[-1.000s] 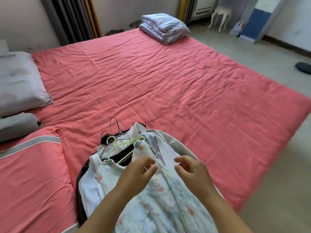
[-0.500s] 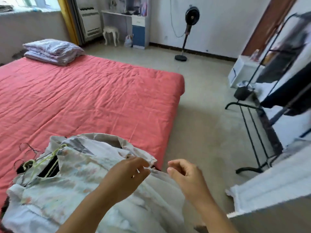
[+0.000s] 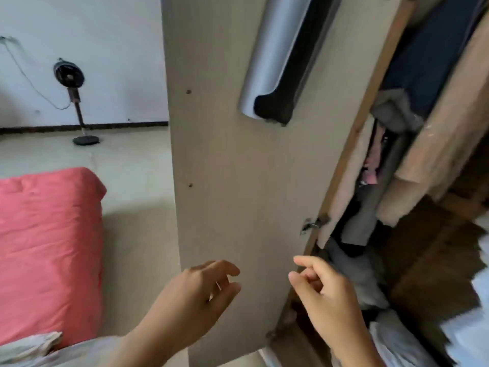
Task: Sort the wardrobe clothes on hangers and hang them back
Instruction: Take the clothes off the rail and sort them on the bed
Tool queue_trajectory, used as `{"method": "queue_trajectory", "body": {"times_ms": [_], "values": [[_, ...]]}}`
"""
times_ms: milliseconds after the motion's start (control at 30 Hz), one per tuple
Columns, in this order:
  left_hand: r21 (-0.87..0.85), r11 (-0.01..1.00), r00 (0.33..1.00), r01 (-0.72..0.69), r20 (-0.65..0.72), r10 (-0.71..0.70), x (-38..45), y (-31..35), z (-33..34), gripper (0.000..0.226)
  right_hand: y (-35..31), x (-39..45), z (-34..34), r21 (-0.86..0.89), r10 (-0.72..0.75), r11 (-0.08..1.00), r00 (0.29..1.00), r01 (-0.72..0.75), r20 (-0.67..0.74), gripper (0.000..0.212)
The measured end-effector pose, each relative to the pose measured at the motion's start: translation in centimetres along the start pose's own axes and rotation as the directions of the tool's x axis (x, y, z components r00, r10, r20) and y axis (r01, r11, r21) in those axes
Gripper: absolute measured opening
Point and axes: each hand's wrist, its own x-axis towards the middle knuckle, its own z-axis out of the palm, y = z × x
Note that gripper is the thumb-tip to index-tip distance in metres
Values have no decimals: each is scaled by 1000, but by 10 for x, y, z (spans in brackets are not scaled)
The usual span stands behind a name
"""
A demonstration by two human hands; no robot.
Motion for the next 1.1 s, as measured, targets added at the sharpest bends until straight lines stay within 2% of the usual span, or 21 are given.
{"method": "queue_trajectory", "body": {"times_ms": [100,300,467,567,667,733,867,1000,1100], "values": [[-19,991,991,-134,-26,133,51,48,11,19,0,14,-65,-31,-9,1000,982,3,-190,16],[-90,914,917,-395,-97,387,157,124,23,24,-16,59,-151,-144,-107,988,888,46,-448,23],[-191,803,820,-564,-239,519,247,182,17,23,-39,121,-210,-232,-212,969,763,84,-611,33],[-243,706,739,-666,-350,576,304,217,8,25,-62,162,-246,-276,-287,953,664,125,-690,35],[-234,627,655,-743,-444,611,354,248,-2,28,-84,200,-281,-322,-347,934,601,154,-720,34],[-209,609,623,-765,-482,616,382,265,-8,30,-94,221,-303,-345,-371,925,578,160,-727,34],[-198,614,617,-764,-503,605,424,291,-16,34,-106,262,-342,-411,-417,900,562,144,-715,39],[-81,649,593,-756,-504,628,453,313,-20,37,-115,298,-376,-544,-491,836,539,72,-684,39],[0,666,572,-746,-512,641,468,332,-24,35,-123,325,-395,-645,-572,761,547,74,-612,41]]}}
